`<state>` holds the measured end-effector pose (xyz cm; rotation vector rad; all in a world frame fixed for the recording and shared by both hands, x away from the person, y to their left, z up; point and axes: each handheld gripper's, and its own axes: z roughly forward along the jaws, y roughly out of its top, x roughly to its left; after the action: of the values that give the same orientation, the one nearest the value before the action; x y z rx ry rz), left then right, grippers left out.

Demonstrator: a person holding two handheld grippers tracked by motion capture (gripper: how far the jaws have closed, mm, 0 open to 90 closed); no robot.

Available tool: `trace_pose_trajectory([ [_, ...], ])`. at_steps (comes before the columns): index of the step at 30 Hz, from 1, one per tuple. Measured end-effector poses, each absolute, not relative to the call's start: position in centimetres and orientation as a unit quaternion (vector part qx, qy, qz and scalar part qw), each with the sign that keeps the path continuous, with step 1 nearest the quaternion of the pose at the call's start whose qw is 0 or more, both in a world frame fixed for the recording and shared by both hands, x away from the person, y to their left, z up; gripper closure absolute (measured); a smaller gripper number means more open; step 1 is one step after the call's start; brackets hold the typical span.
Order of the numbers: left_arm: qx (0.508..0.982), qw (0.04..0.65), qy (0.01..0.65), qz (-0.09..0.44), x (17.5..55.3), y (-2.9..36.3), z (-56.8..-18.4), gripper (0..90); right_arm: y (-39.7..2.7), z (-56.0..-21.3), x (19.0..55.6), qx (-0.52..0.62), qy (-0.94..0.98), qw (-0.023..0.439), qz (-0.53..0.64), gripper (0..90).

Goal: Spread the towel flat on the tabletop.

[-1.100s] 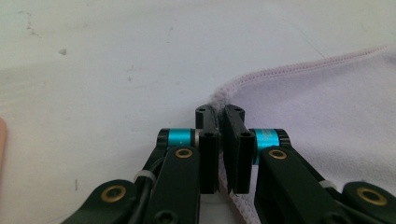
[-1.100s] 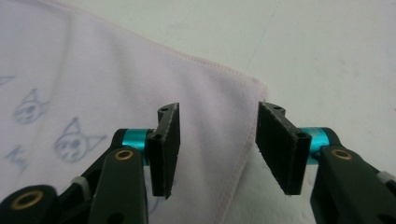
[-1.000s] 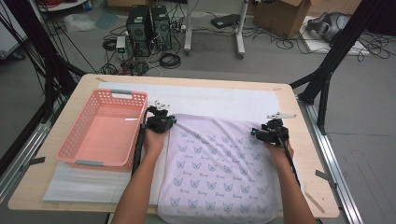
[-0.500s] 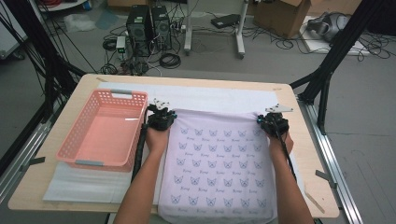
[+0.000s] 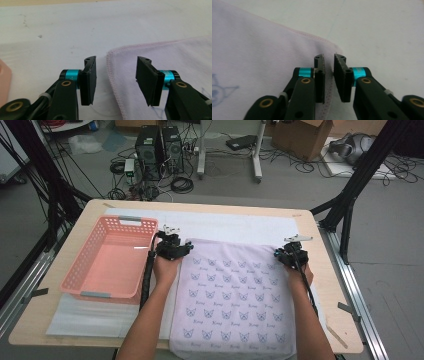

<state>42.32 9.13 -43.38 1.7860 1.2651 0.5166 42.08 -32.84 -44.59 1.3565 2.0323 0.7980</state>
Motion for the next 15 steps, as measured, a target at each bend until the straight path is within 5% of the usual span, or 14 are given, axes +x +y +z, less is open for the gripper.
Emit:
trace_pose_trajectory([
  [2, 0.721, 0.439, 0.502, 0.190, 42.0, 9.2, -43.1, 47.9, -33.1, -44.6, 42.1, 0.507, 0.757, 0.312, 0.268, 79.0],
  [6, 0.722, 0.472, 0.478, 0.166, 40.9, 9.0, -42.4, 42.7, -33.9, -44.2, 41.7, 0.523, 0.736, 0.293, 0.315, 74.7],
  [15, 0.733, 0.506, 0.429, 0.151, 38.6, 8.4, -41.5, 18.0, -35.3, -42.5, 37.4, 0.479, 0.746, 0.231, 0.400, 44.7],
])
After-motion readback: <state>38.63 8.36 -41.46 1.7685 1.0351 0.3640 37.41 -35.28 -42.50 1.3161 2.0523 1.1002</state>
